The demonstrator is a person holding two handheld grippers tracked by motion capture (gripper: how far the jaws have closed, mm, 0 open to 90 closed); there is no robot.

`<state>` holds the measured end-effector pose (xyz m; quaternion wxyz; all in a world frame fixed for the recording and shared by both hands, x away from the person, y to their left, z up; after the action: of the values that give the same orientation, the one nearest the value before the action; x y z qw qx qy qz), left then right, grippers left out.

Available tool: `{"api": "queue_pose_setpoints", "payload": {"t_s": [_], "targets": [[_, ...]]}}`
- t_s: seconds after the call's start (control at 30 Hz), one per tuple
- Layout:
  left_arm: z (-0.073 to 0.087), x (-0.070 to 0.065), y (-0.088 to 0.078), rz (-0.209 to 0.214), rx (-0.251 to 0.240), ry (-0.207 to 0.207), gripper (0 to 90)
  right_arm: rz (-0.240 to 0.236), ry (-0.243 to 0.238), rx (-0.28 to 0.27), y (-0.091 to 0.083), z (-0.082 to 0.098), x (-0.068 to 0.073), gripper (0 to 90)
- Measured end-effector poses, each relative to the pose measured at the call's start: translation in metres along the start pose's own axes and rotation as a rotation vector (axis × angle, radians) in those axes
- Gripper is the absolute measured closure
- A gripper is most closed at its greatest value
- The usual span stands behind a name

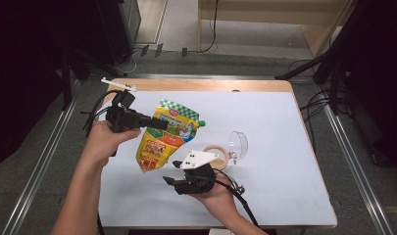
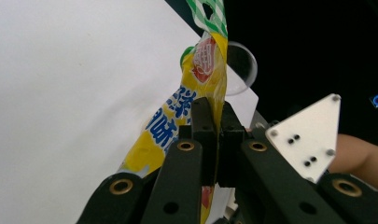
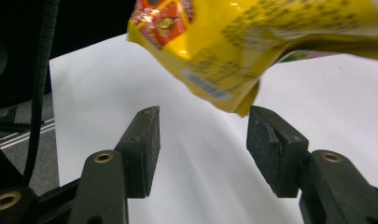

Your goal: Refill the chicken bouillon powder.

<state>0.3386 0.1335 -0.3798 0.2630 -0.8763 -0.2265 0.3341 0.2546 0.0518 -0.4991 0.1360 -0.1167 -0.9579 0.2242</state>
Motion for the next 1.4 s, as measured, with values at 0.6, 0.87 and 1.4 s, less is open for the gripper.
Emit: {"api": "queue_pose_setpoints", "payload": {"t_s": [0.6,0.87,1.4], "targets": [[-0.008,0.039,0.051,-0.121,-0.062,0.026,90.0,0.018,0.023,-0.008,-0.007,0.001,-0.005,45.8],[-0.002,0.047,0.050,-0.114,-0.076,-0.001,89.8,0.018,0.026,-0.017,-0.010,-0.001,-0.006,45.9],[0.013,0.051,0.032,-0.133,-0.048,-0.012,87.3,-0.040,0.042,-0.003,-0.013,-0.006,0.001,48.6]]}}
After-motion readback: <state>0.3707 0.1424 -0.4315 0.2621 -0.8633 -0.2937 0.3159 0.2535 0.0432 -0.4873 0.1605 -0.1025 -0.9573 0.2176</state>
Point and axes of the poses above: each handheld gripper's, and its own axes: y roughly forward along the jaws, z roughly out of its underside, x roughly to its left, the point moved 9 cm from there along y, roughly forward along the jaws, and after that the axes turned 9 degrees about -z, right-handed, at the moved point
